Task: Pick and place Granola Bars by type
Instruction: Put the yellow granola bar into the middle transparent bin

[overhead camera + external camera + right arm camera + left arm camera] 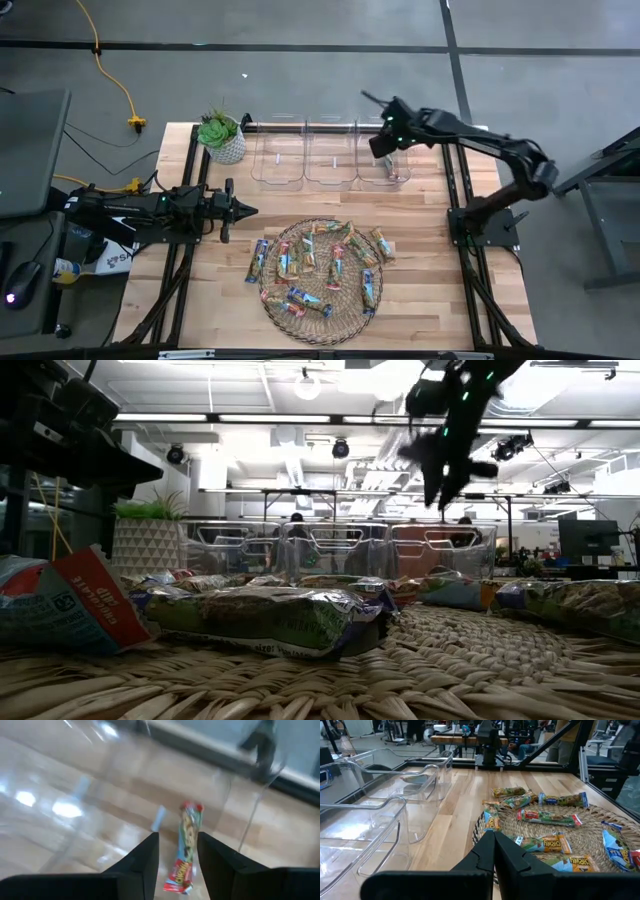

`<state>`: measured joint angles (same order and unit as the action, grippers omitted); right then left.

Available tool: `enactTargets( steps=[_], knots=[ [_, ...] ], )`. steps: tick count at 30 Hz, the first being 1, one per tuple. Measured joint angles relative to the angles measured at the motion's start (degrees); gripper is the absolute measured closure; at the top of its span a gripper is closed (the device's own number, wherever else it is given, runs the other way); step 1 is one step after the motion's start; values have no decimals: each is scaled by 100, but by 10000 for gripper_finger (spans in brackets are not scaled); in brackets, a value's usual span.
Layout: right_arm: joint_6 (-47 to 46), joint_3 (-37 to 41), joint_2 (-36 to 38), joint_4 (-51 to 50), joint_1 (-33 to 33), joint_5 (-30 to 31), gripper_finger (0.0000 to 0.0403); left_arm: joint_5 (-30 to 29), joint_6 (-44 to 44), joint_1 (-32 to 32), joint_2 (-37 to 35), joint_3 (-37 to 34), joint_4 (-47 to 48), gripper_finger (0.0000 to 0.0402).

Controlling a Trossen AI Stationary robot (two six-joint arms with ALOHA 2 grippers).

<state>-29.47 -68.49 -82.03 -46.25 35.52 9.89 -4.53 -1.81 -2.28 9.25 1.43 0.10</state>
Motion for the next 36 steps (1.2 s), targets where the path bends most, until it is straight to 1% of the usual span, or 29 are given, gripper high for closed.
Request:
enactTargets(
  steps=[4, 9, 15, 19, 22, 26, 32, 36],
  knots=[
    [15, 0, 776, 369, -89, -335, 285, 2, -2, 0, -2, -1, 0, 400],
    [-1, -2, 1556, 710, -343, -779, 290, 0, -1, 0, -1, 0, 0, 400],
    [-248, -4, 2113, 1241, -793, -1413, 290, 2, 1, 0, -1, 0, 0, 400],
    [-616, -7, 2213, 1172, -1134, -1636, 291, 2, 0, 1, -1, -1, 1, 400],
    [-886, -7, 2194, 1043, -1435, -1690, 291, 1, 0, 0, 0, -1, 0, 400],
    [-1194, -7, 2116, 896, -1891, -1724, 291, 0, -1, 1, 1, -1, 0, 400],
    [-1860, -7, 1941, 876, -2565, -2197, 291, 1, 0, 0, 0, 0, 0, 400],
    [-2183, -7, 1791, 869, -3035, -2233, 295, 2, -2, 1, -2, -1, 0, 400]
  ],
)
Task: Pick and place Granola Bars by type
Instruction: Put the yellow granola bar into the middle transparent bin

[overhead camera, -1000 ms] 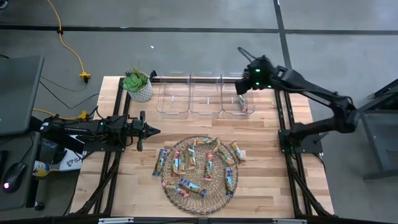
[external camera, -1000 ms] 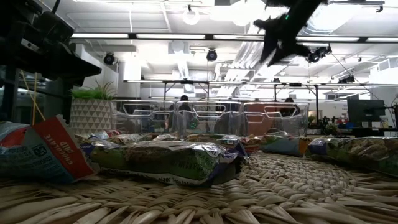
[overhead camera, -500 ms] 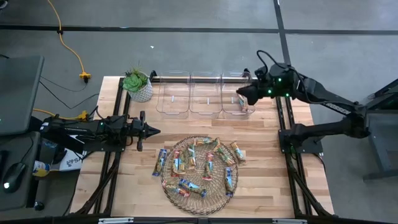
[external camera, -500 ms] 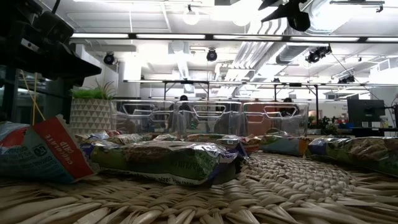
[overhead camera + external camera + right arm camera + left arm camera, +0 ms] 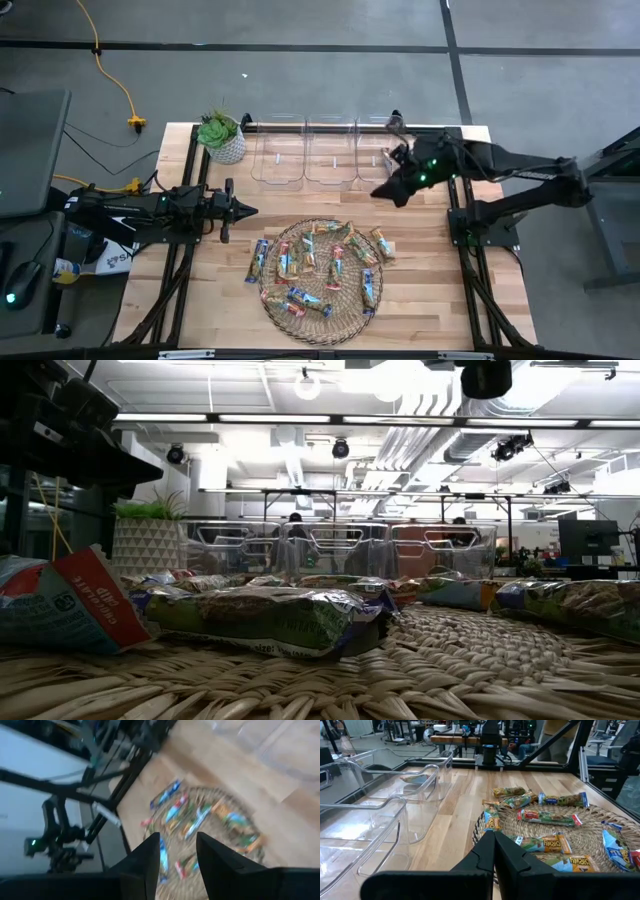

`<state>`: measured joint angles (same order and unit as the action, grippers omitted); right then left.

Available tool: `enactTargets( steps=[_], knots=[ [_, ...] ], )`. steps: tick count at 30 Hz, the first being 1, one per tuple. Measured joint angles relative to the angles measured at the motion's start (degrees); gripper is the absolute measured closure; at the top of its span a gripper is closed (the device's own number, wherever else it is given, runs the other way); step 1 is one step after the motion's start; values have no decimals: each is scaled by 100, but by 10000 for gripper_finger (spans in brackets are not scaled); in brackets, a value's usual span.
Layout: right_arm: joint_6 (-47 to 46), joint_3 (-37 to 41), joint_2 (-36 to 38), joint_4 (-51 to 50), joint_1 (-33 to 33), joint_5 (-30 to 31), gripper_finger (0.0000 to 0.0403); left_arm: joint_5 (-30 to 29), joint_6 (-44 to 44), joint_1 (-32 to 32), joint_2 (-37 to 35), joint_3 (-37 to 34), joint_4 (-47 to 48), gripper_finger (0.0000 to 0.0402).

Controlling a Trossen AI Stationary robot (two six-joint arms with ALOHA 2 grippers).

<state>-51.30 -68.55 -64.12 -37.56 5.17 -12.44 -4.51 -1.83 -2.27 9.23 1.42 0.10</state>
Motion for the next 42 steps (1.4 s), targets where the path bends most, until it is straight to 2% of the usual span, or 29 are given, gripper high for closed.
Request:
enactTargets(
  steps=[10, 17, 27, 35, 42],
  knots=[
    [-653, 0, -577, -654, -822, 249, 332, -1, 1, -1, 2, 0, 0, 400],
    [-1090, 0, -1044, -1432, -1292, 465, 334, 0, 2, 1, 0, -1, 0, 400],
    [-1304, 2, -1958, -2643, -1576, 1169, 333, -2, 2, -1, 2, -1, 0, 400],
    [-1682, 2, -2482, -2642, -1754, 1802, 297, 0, 0, 1, 0, 0, 0, 400],
    [-2129, 2, -2797, -2446, -1981, 1985, 247, -2, 0, 1, 0, 1, 0, 400]
  ],
)
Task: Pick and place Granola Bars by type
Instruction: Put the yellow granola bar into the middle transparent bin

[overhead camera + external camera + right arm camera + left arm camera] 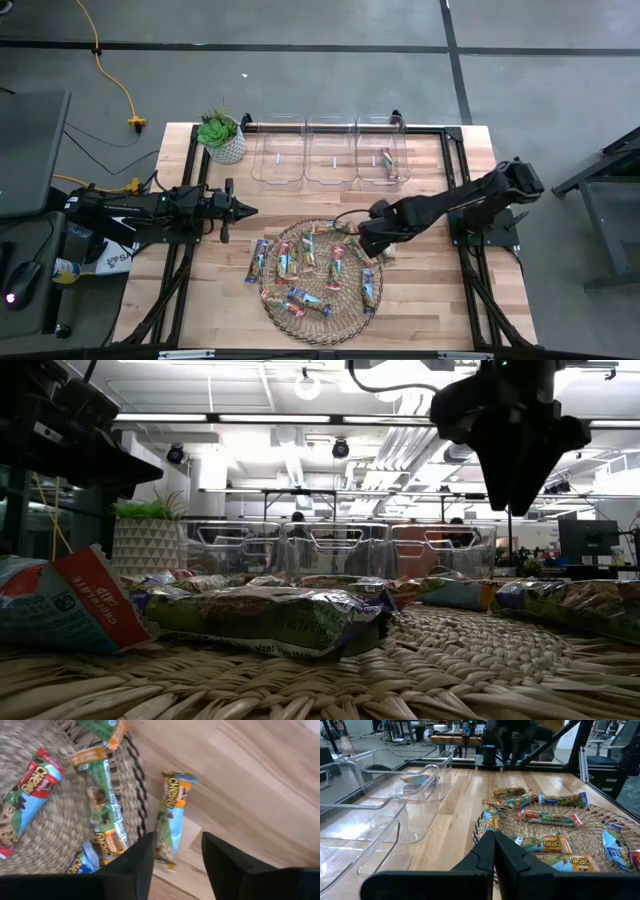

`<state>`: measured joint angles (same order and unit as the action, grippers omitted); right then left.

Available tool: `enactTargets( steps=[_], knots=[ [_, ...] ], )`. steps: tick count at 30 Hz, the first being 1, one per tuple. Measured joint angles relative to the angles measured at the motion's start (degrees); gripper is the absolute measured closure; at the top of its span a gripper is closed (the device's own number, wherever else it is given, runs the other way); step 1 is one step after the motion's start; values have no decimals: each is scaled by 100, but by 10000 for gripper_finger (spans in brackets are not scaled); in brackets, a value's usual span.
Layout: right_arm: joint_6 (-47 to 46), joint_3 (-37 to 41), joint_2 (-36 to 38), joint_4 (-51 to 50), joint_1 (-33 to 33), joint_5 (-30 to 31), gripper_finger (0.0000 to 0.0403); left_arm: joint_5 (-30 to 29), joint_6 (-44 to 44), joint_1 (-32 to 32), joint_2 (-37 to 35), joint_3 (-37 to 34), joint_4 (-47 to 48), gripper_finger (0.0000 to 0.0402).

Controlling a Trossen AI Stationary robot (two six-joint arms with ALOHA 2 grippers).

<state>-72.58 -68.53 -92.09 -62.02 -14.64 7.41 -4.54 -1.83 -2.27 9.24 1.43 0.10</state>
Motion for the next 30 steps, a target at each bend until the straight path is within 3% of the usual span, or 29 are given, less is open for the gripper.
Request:
enactTargets(
  steps=[6, 18, 30],
  knots=[
    [-111, 0, -312, 17, -54, 37, 223, 1, 1, 0, 2, 0, 0, 400],
    [-109, 0, -1064, 351, -36, -41, 221, 1, 1, -2, 0, -1, 0, 400],
    [-198, 2, -1134, 362, -25, 230, 221, 2, 2, 0, 2, 0, 0, 400]
  ],
)
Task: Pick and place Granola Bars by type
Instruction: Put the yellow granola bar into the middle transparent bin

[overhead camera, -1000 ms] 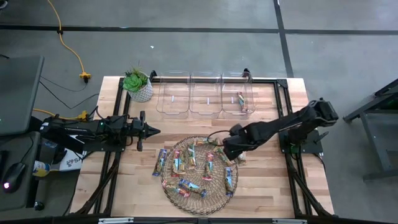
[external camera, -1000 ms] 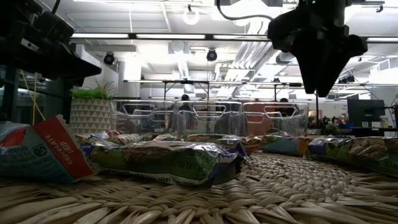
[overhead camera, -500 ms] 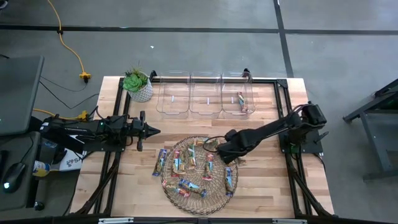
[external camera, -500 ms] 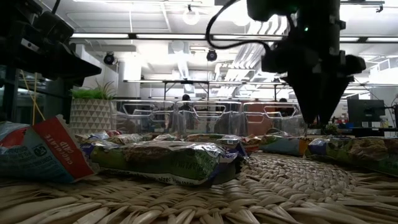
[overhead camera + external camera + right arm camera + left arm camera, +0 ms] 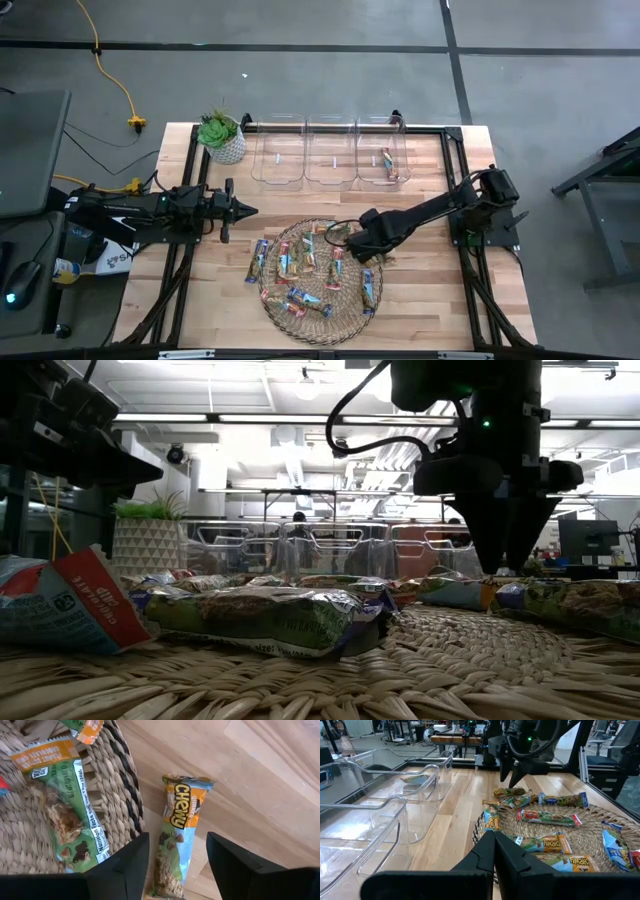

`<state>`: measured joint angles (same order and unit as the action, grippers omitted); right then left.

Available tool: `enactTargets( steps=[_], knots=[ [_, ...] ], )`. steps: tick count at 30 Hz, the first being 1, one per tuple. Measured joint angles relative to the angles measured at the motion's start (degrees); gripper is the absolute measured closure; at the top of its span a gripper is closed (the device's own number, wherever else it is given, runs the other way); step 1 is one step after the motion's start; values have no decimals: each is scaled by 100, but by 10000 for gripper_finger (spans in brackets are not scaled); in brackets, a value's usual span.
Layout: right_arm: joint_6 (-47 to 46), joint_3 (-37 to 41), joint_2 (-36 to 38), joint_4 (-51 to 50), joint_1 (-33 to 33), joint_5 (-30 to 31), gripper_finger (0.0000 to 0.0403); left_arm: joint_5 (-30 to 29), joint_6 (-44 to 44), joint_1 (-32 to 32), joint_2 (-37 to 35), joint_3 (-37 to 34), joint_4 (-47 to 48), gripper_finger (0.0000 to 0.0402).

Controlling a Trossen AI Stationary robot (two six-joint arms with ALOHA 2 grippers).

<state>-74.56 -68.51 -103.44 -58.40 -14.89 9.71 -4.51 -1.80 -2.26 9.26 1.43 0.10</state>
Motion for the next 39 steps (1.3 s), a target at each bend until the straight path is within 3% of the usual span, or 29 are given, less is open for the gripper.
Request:
enactTargets(
  steps=[18, 25, 30, 39],
  knots=[
    [274, 7, 0, 118, 320, -25, 212, 0, 0, -2, 0, -1, 0, 400],
    [214, 818, -7, 1053, 403, -638, 212, -2, -2, -2, -1, -1, 0, 400],
    [56, 1236, 41, 1533, 359, -751, 212, 0, 0, -2, 0, 0, 0, 400],
    [138, 1281, 35, 1636, 364, -786, 216, 0, 0, 0, 0, 0, 0, 400]
  ],
)
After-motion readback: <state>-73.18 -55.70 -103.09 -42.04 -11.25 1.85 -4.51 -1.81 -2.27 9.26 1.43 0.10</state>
